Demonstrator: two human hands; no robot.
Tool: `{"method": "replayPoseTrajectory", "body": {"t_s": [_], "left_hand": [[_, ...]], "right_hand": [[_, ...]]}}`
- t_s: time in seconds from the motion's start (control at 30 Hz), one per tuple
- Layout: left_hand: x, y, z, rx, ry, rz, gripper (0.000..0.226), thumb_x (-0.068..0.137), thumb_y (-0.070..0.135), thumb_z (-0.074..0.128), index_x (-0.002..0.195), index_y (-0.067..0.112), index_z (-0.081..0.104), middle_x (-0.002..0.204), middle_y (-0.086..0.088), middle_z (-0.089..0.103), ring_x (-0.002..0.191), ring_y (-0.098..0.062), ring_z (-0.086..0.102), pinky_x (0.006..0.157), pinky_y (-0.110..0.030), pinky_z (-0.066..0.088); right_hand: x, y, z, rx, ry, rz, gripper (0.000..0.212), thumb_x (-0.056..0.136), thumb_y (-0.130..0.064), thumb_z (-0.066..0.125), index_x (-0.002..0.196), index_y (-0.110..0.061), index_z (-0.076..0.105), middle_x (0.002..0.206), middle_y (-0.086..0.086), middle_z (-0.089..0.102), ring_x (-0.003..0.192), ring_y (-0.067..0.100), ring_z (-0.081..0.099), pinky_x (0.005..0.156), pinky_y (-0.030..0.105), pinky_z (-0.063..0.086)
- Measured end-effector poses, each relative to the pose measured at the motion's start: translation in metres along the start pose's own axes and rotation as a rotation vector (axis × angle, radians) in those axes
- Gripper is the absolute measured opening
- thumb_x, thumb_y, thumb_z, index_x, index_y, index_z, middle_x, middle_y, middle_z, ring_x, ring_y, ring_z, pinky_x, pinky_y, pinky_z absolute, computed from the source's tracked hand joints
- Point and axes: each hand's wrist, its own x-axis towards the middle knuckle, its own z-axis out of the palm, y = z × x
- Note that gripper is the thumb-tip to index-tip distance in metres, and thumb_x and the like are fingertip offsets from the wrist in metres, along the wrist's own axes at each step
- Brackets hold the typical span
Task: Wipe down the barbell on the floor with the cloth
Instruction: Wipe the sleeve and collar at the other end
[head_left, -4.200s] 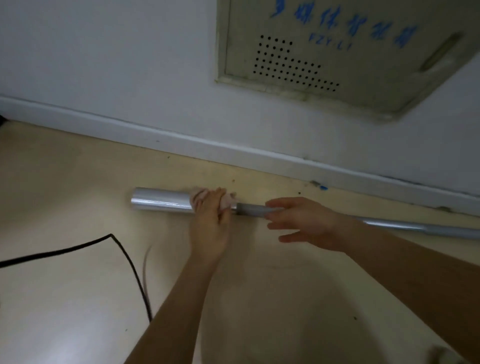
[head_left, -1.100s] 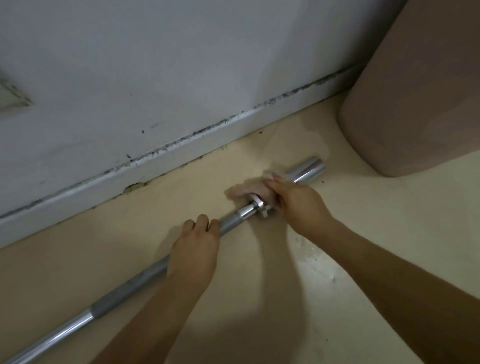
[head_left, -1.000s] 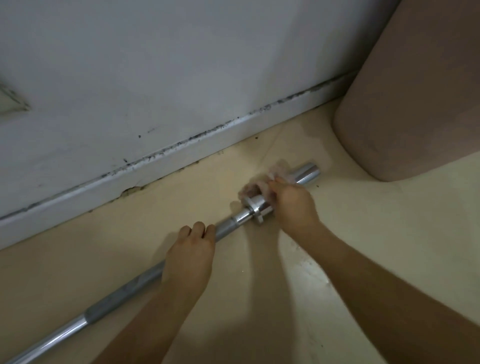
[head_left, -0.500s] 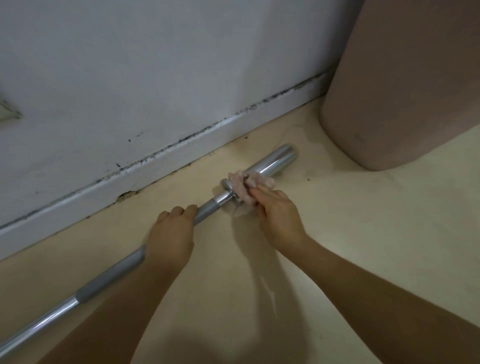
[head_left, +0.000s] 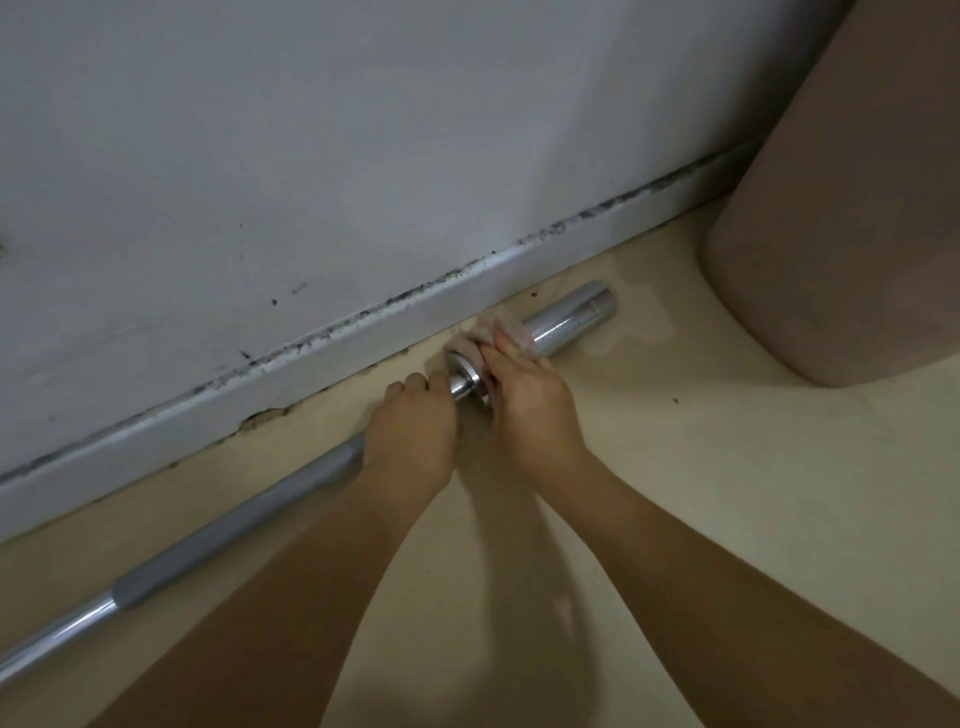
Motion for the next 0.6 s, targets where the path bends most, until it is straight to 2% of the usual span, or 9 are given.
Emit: {"method": "replayPoseTrajectory", "body": {"t_s": [0.03,0.1,0.17,0.23,0.3,0.37,0.47,0.53,0.6], "left_hand": [[0.005,0.002,-0.001,0.001,-0.022,-0.005,0.040,0.085,0.014,0.059,0.122,0.009,0.045,0.116,-0.013,0.056,0.102,-0.029,0.054,0.082,-0.035,0.044],[0.012,0.003,-0.003,0.025,-0.060,0.009,0.030,0.086,0.010,0.055,0.116,0.008,0.050,0.114,-0.014,0.059,0.101,-0.030,0.057,0.080,-0.035,0.044],[0.006,0.002,-0.006,-0.018,-0.096,0.032,0.024,0.085,0.008,0.054,0.109,0.008,0.054,0.110,-0.014,0.063,0.098,-0.031,0.060,0.077,-0.036,0.043],[-0.014,0.008,-0.007,-0.058,-0.138,0.067,0.022,0.082,0.012,0.055,0.104,0.010,0.056,0.108,-0.014,0.064,0.097,-0.033,0.060,0.076,-0.037,0.044],[-0.044,0.019,-0.004,-0.074,-0.186,0.116,0.022,0.080,0.017,0.056,0.102,0.013,0.056,0.107,-0.011,0.065,0.098,-0.032,0.060,0.077,-0.037,0.044],[-0.078,0.030,0.003,-0.103,-0.231,0.150,0.020,0.080,0.020,0.055,0.100,0.017,0.056,0.106,-0.006,0.066,0.098,-0.029,0.061,0.077,-0.036,0.043],[-0.120,0.049,0.017,-0.135,-0.258,0.180,0.021,0.081,0.018,0.055,0.102,0.020,0.054,0.107,-0.002,0.063,0.099,-0.024,0.058,0.078,-0.033,0.042],[-0.137,0.058,0.022,-0.131,-0.185,0.213,0.028,0.070,0.014,0.068,0.096,0.022,0.059,0.095,-0.001,0.062,0.089,-0.022,0.058,0.071,-0.032,0.045],[-0.145,0.058,0.027,-0.107,-0.137,0.241,0.038,0.046,0.012,0.080,0.079,0.022,0.064,0.077,-0.001,0.060,0.072,-0.023,0.058,0.055,-0.030,0.047]], "right_hand": [[0.000,0.001,0.001,0.014,-0.008,0.013,0.042,0.088,-0.010,0.043,0.127,-0.012,0.058,0.140,0.008,0.051,0.125,0.027,0.050,0.098,0.037,0.045],[0.000,0.003,-0.002,0.033,-0.002,0.029,0.040,0.084,-0.009,0.051,0.122,-0.014,0.062,0.134,0.008,0.057,0.110,0.032,0.061,0.085,0.039,0.053],[-0.007,0.001,-0.011,0.030,-0.002,0.010,0.040,0.084,-0.013,0.050,0.122,-0.018,0.062,0.132,0.002,0.059,0.102,0.031,0.063,0.081,0.035,0.053],[-0.029,-0.005,-0.024,-0.002,-0.038,0.016,0.046,0.087,-0.020,0.041,0.130,-0.026,0.054,0.137,-0.005,0.053,0.111,0.025,0.058,0.088,0.026,0.044],[-0.067,-0.015,-0.037,-0.025,-0.043,0.027,0.051,0.087,-0.017,0.039,0.136,-0.032,0.047,0.140,-0.007,0.049,0.122,0.018,0.048,0.093,0.022,0.038],[-0.111,-0.022,-0.046,-0.058,-0.049,0.028,0.058,0.083,-0.008,0.042,0.138,-0.027,0.045,0.142,-0.004,0.047,0.123,0.017,0.045,0.096,0.024,0.040],[-0.169,-0.017,-0.054,-0.120,-0.080,0.070,0.059,0.077,-0.002,0.038,0.134,-0.014,0.051,0.142,0.002,0.049,0.118,0.024,0.051,0.093,0.031,0.048],[-0.192,-0.011,-0.057,-0.143,-0.089,0.068,0.060,0.075,0.002,0.037,0.132,-0.009,0.053,0.141,0.003,0.050,0.122,0.023,0.048,0.096,0.027,0.043],[-0.195,-0.010,-0.062,-0.157,-0.085,0.033,0.058,0.076,0.000,0.037,0.131,-0.010,0.053,0.140,0.002,0.051,0.123,0.020,0.046,0.095,0.023,0.038]]}}
